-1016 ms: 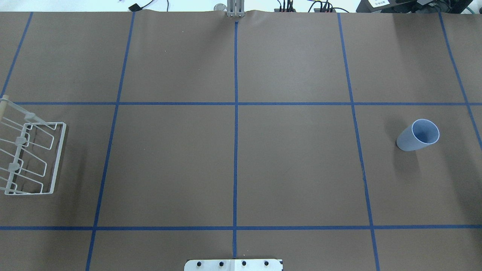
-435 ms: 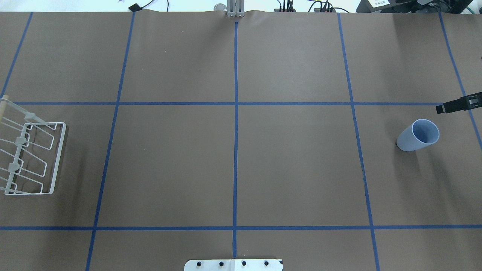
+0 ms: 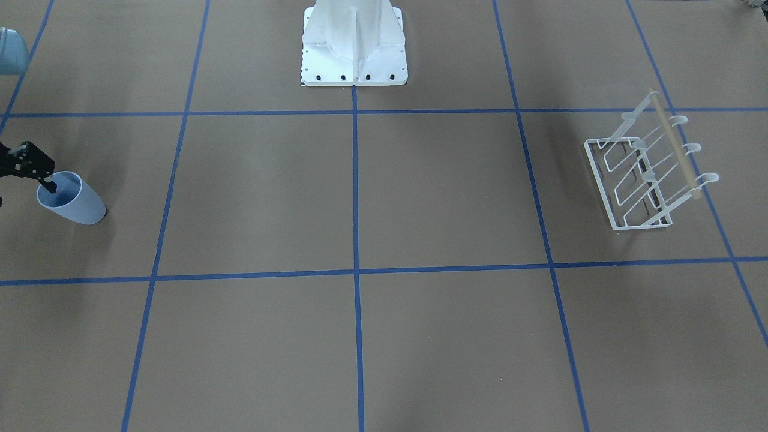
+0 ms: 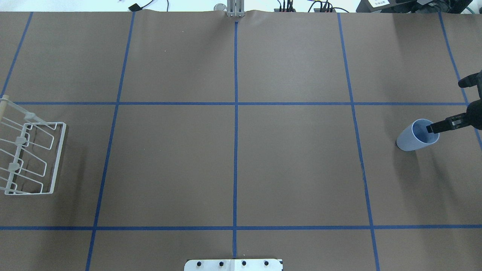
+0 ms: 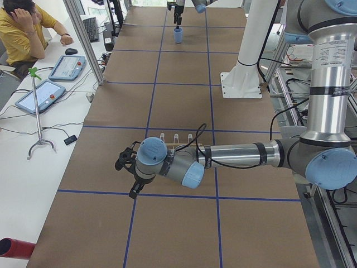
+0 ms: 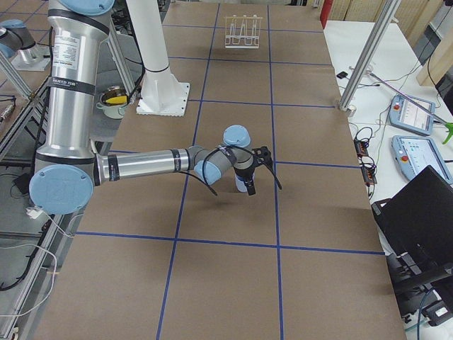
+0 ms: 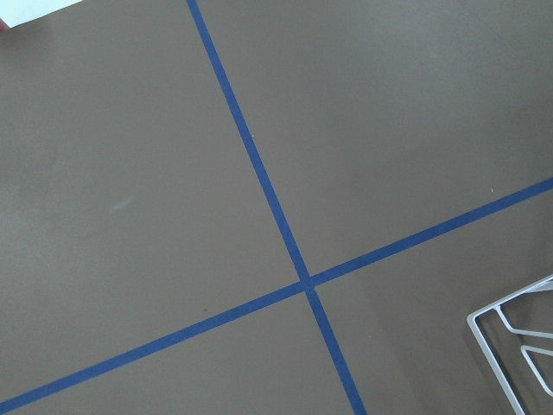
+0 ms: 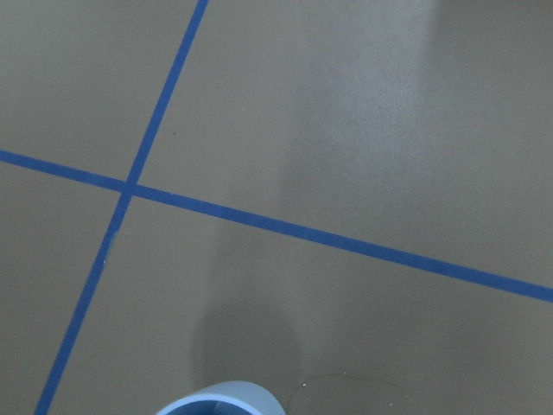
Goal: Hang cup on cup holder
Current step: 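Reach the right gripper down to the light-blue cup's rim and grasp it, then lift the light-blue cup with the right gripper and carry it toward the table center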
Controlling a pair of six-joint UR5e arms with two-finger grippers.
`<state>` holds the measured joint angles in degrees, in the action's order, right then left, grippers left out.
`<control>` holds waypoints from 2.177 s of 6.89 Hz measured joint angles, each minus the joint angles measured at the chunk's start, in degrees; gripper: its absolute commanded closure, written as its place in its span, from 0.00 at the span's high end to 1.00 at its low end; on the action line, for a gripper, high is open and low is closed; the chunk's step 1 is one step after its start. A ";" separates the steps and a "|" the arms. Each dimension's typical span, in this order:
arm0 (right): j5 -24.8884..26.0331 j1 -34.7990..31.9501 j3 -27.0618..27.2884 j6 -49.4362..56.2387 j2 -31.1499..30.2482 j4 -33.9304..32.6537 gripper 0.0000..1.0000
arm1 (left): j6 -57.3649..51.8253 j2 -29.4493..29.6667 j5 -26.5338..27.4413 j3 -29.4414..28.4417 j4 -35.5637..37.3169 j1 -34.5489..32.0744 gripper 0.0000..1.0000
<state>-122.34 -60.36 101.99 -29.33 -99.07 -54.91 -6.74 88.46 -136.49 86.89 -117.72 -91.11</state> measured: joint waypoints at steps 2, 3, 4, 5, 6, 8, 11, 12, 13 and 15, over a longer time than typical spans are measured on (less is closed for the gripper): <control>0.08 1.73 -0.07 0.80 -0.96 0.06 0.00 | 0.03 -0.51 0.00 -0.07 -1.26 -0.02 0.98; -0.13 2.18 -0.01 0.92 -0.81 0.07 0.00 | 0.03 -0.76 0.00 -0.11 -1.78 -0.03 0.98; -0.41 2.36 0.23 1.06 -0.51 0.09 0.00 | 0.00 -0.98 0.00 -0.13 -2.10 -0.03 0.98; -1.33 2.23 0.74 1.20 -0.16 0.13 0.00 | -0.02 -1.29 0.00 -0.12 -2.43 -0.03 0.98; -3.39 1.20 1.23 1.26 0.30 0.15 0.00 | -0.03 -1.62 0.00 -0.09 -2.60 0.01 0.98; -9.46 -3.55 2.15 1.05 1.76 0.48 0.00 | 0.05 -1.89 -0.02 0.29 -2.69 0.01 0.98; -15.93 -6.90 2.25 -2.07 9.89 1.50 0.00 | 4.31 -0.28 -0.13 5.58 -2.67 0.07 0.98; -16.97 -6.94 2.12 -4.36 13.03 1.54 0.00 | 8.22 0.68 -1.54 7.73 -2.77 0.10 0.98; -18.05 -6.95 2.19 -6.54 15.67 1.56 0.00 | 14.21 1.76 -5.31 8.97 -4.23 0.16 0.99; -19.66 -6.88 2.84 -12.85 21.23 2.13 0.00 | 31.04 3.80 -12.65 9.65 -14.15 1.37 0.99</control>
<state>-142.00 -67.24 104.83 -42.18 -77.84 -52.79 24.30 92.26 -149.15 96.54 -131.86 -89.74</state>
